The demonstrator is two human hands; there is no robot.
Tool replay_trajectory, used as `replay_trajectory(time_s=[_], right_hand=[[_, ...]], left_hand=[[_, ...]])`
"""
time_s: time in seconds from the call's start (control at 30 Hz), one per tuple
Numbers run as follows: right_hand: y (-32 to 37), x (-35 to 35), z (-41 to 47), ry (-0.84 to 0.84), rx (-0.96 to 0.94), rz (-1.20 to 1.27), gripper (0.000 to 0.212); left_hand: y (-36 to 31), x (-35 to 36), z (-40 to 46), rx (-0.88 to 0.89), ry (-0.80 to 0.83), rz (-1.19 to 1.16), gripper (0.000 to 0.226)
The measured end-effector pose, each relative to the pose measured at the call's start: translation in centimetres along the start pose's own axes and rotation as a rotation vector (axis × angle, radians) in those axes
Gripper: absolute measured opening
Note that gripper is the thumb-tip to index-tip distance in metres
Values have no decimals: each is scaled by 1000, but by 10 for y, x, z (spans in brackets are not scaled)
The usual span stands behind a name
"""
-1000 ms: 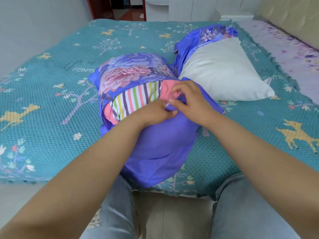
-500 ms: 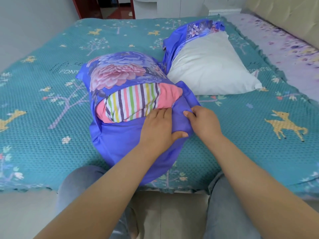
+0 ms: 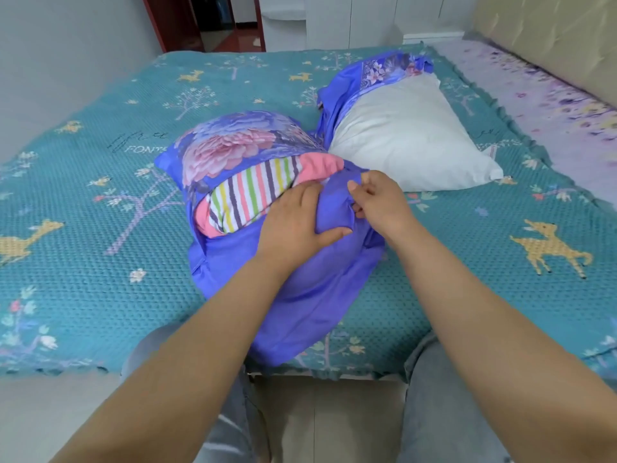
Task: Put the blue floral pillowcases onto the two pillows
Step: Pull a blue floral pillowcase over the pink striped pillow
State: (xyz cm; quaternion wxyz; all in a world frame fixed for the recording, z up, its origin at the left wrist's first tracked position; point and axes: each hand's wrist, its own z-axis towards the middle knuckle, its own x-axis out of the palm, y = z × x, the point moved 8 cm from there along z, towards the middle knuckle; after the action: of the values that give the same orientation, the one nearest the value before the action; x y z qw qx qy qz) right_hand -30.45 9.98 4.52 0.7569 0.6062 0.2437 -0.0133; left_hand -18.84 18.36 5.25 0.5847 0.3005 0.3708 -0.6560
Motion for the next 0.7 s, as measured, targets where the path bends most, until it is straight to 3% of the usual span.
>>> replay_trajectory(time_s=[0.07,0.13,0.23,0.33,0.43,0.5,0.57,0.7], right_hand=[[-9,-2,-9,48,-50,-33,19],[-19,0,-26,129,-60,27,21],[-34,-4,-49,170,-59,28,55],[-46,-10,-58,44,-120,-75,59],[-69,-16,-60,-145,27,-108,56],[-82,-10,-59,-127,174,-47,43],[-81,-8,-57,-160,209,-16,11],[-66,-17,-51,-246,163,-14,38]], left_hand=[[-15,-9,-24,58,-197,126,61],[-23,-10,-41,49,-267,192,50],[-21,-4,-51,-19,-238,166,45],[-23,0,-52,-3,-215,171,31],[-26,-7,-46,-8,-216,-17,27],[-24,-14,-40,-101,-215,-201,28],[-23,-18,-37,-188,-238,-307,32],[-20,-12,-28,-312,-265,-367,25]])
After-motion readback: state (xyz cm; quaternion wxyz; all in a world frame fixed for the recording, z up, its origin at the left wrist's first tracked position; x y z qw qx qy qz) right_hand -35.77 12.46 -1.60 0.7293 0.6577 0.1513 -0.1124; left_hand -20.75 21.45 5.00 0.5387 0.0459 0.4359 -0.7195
